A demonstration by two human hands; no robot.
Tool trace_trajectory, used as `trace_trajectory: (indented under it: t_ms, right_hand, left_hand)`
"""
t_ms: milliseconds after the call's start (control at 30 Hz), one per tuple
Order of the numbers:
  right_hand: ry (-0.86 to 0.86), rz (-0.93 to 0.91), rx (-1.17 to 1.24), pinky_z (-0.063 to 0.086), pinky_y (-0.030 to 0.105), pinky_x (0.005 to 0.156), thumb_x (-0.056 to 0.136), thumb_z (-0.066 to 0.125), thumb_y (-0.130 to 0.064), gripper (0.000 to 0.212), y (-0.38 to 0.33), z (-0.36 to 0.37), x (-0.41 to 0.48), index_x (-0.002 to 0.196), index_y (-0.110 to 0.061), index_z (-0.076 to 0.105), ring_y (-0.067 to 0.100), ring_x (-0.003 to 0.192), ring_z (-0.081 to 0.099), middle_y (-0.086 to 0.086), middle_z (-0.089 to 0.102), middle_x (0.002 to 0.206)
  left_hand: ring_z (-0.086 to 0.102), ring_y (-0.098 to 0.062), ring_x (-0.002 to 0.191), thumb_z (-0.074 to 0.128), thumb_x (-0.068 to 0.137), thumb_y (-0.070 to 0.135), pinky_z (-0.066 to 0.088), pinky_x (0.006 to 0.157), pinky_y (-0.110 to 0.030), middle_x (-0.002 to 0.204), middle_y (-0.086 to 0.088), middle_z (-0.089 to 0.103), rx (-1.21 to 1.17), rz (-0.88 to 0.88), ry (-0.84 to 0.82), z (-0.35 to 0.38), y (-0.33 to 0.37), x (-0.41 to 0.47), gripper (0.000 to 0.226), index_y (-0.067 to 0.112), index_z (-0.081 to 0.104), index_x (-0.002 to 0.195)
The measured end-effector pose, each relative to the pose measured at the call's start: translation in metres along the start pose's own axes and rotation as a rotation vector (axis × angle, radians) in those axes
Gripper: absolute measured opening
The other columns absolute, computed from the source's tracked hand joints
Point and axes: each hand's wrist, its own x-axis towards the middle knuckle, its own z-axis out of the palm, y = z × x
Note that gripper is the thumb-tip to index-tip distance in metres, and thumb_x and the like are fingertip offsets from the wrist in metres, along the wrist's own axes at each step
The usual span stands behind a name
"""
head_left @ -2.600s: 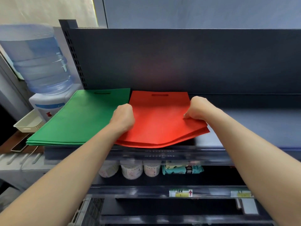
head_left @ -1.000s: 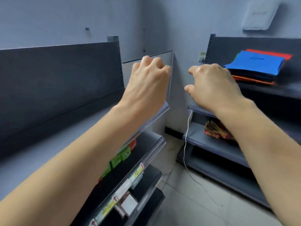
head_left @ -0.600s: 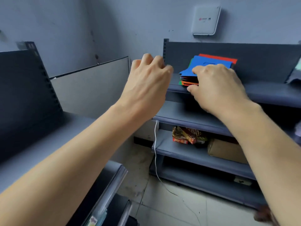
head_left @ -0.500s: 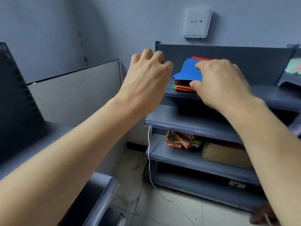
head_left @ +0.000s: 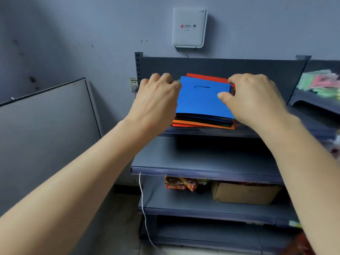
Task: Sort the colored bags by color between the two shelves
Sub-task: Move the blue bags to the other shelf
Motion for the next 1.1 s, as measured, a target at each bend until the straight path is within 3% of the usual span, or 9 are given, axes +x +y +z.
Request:
trace_trajectory:
  t_ms: [433, 733, 967, 1100]
  right_hand:
    - [-0.183, 0.022, 0.087, 0.044, 0.040, 0.084, 0.094, 0.054, -0.038, 0.042, 0.075, 0.101, 0.115, 0.119, -0.004, 0.056, 0.037, 0.108, 0.054, 0.016, 0.060, 0.119]
    - [-0.399, 0.137, 0.111, 0.047, 0.038, 0.080, 0.093, 0.051, -0.047, 0.051, 0.098, 0.153, 0.144, 0.121, -0.004, 0.055, 0.032, 0.104, 0.058, 0.013, 0.060, 0.119]
    - [-0.547, 0.196, 0.089, 0.046, 0.038, 0.087, 0.093, 0.046, -0.053, 0.059, 0.098, 0.174, 0.155, 0.126, -0.004, 0.053, 0.029, 0.111, 0.057, 0.011, 0.057, 0.127]
    - [-0.575, 0.230, 0.125, 0.045, 0.041, 0.093, 0.093, 0.046, -0.052, 0.061, 0.096, 0.181, 0.158, 0.128, -0.002, 0.050, 0.030, 0.116, 0.054, 0.013, 0.054, 0.131]
  left_hand:
    - [0.049, -0.033, 0.103, 0.045, 0.093, 0.014, 0.040, 0.086, -0.041, 0.115, -0.011, 0.055, -0.016, -0.161, -0.210, 0.125, 0.016, 0.098, 0.028, 0.008, 0.057, 0.118]
    - [0.052, -0.034, 0.106, 0.050, 0.093, 0.032, 0.041, 0.083, -0.036, 0.115, -0.014, 0.058, -0.107, -0.346, -0.484, 0.199, -0.006, 0.130, 0.028, 0.006, 0.053, 0.104]
    - [0.051, -0.034, 0.109, 0.051, 0.090, 0.050, 0.044, 0.086, -0.037, 0.118, -0.012, 0.058, -0.226, -0.449, -0.633, 0.232, -0.025, 0.148, 0.050, 0.006, 0.053, 0.113]
    - [0.053, -0.031, 0.091, 0.052, 0.089, 0.052, 0.040, 0.072, -0.032, 0.097, -0.010, 0.057, -0.310, -0.489, -0.715, 0.240, -0.028, 0.154, 0.041, 0.011, 0.045, 0.087]
